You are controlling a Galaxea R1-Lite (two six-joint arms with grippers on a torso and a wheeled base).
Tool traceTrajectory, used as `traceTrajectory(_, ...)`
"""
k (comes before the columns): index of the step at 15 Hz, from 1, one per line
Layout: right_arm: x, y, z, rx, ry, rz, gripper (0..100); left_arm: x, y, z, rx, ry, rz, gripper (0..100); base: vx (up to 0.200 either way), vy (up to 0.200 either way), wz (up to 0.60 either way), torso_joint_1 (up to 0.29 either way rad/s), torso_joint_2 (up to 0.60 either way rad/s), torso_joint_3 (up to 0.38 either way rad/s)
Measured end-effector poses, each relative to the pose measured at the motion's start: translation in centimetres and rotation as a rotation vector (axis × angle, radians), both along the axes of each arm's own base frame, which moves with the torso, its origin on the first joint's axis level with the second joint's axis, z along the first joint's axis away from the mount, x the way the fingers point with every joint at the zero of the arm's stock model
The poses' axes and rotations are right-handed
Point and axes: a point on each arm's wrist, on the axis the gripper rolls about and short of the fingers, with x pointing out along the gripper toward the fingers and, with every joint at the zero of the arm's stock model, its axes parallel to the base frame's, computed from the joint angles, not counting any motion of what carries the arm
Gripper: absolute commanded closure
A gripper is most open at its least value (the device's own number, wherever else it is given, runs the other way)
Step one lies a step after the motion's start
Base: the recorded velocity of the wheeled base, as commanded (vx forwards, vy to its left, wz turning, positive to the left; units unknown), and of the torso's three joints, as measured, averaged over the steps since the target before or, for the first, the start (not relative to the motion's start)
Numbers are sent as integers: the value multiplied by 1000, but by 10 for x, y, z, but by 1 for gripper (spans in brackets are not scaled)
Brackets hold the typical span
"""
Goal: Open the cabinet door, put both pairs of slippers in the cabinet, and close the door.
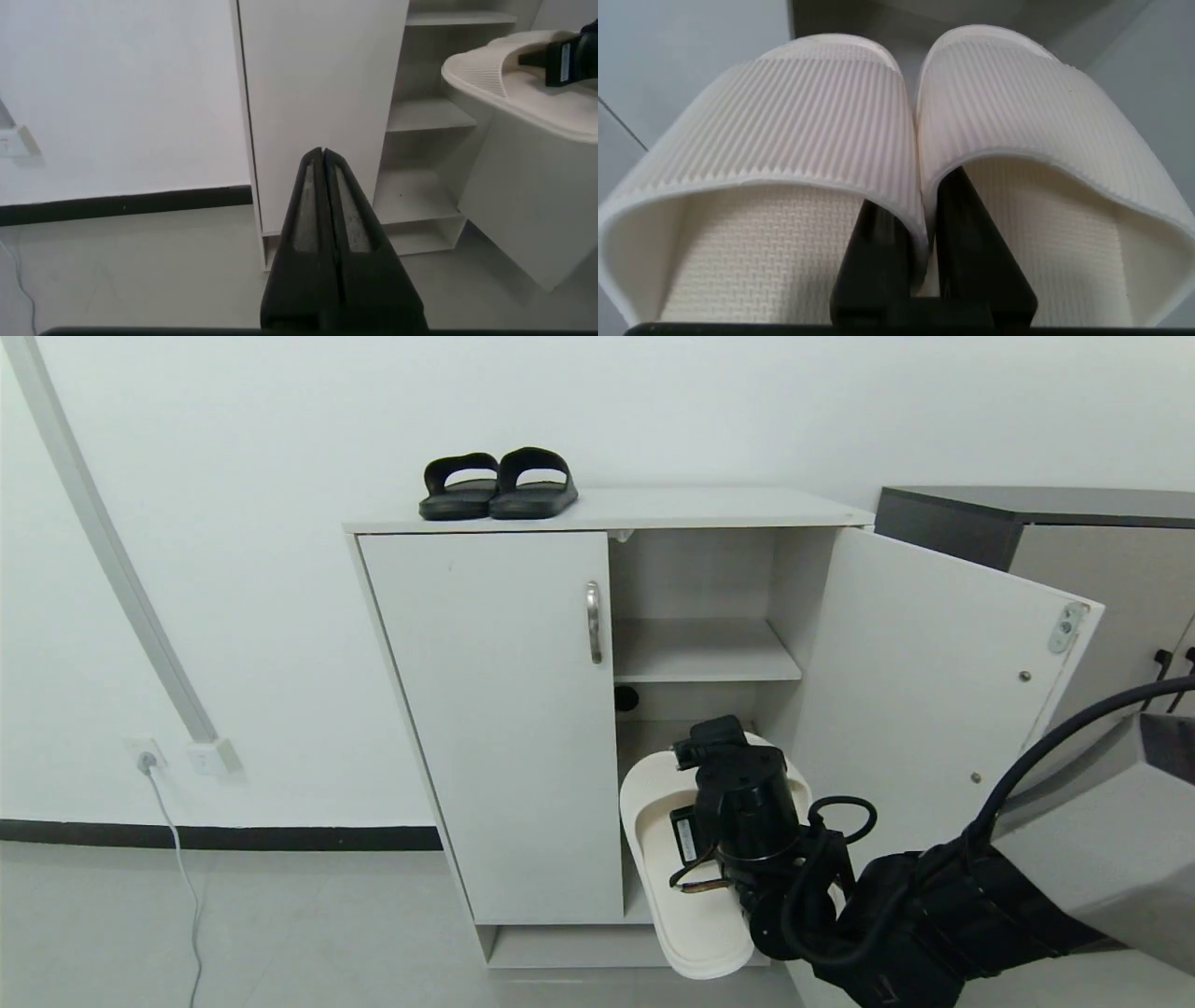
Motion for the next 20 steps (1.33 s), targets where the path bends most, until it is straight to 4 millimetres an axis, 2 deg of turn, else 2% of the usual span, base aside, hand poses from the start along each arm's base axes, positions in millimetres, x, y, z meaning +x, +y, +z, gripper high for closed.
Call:
traceTrajectory(4,-7,7,-1,2,2,32,100,0,0,0,0,0,-1,100,0,0,0,0,0,0)
traceTrajectory(7,-3,5,-5,-10,11,20,100,0,0,0,-1,1,-1,100,0,0,0,0,0,0)
traceTrajectory(11,15,-11,-14,-41,30,-40,100,0,0,0,-1,1,-1,100,0,0,0,0,0,0)
traceTrajectory(16,16,-21,-28,-97,77,-61,100,0,0,0,-1,1,-1,100,0,0,0,0,0,0)
traceTrajectory(20,15,-37,-36,-145,109,-89,100,0,0,0,-1,2,-2,100,0,0,0,0,0,0)
